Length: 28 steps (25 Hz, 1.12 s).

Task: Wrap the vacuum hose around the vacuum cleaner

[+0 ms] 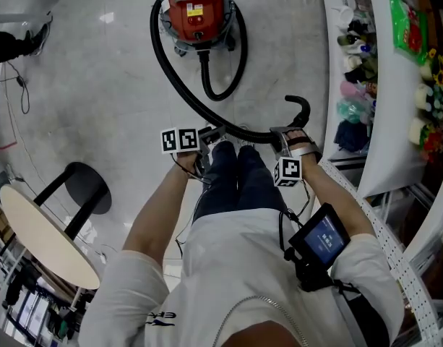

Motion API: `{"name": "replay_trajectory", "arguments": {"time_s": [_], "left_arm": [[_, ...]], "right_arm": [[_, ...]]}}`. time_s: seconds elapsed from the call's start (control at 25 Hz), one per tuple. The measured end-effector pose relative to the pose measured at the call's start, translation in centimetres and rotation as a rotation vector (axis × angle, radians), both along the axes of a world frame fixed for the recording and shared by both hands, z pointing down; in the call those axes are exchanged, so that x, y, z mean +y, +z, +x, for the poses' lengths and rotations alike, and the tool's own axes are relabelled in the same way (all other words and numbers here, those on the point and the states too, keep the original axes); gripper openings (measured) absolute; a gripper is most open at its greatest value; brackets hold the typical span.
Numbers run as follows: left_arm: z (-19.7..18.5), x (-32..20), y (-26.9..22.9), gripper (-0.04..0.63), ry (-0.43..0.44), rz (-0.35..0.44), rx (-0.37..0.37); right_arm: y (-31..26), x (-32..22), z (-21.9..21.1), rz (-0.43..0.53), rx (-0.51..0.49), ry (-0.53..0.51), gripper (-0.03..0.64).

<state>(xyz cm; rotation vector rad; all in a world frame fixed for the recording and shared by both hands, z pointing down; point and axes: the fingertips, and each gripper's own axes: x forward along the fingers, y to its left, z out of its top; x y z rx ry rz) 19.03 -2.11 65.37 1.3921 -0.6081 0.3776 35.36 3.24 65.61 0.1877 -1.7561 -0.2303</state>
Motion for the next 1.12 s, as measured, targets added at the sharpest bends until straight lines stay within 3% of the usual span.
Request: {"name": "replay_trajectory", "arguments": {"time_s": [0.16,0.32,0.44,0.6,0.84,1.0,1.12], "left_arm": [[-3.4,-0.5,1.1,0.281,0.229,0.155,-0.204],[-5.1,-2.6,1.7,0.281,0.596,0.490,-0.461],[-4.8,-4.2,1.6,0.281,0.800,0.671,-0.555],[-3.5,-7.3,1.3,0.281,0.940,0.800,-0.597],[-0.3,-9.9,1.9,0.281,1.166,0.907,-0.583],[2.6,-9.8,3.8,0.281,1.324,0.914,-0.552],[4.6,-10.0,5.0,0.281,1.364,0.877,-0.539]], "right_arm": [[0.1,-1.0,2.0,-0.005,0.051,0.037,0.181],[-0.2,-1.3,3.8,-0.012,0.094,0.053,0.181],[-0.6,-1.7,4.7,-0.017,0.118,0.057,0.181],[-1.1,-2.6,5.6,-0.016,0.156,0.041,0.181],[-2.0,-5.0,7.6,0.003,0.184,-0.018,0.181],[-1.8,-8.5,9.8,0.015,0.199,-0.105,0.181],[-1.4,-11.4,11.8,0.020,0.205,-0.185,0.181]]}}
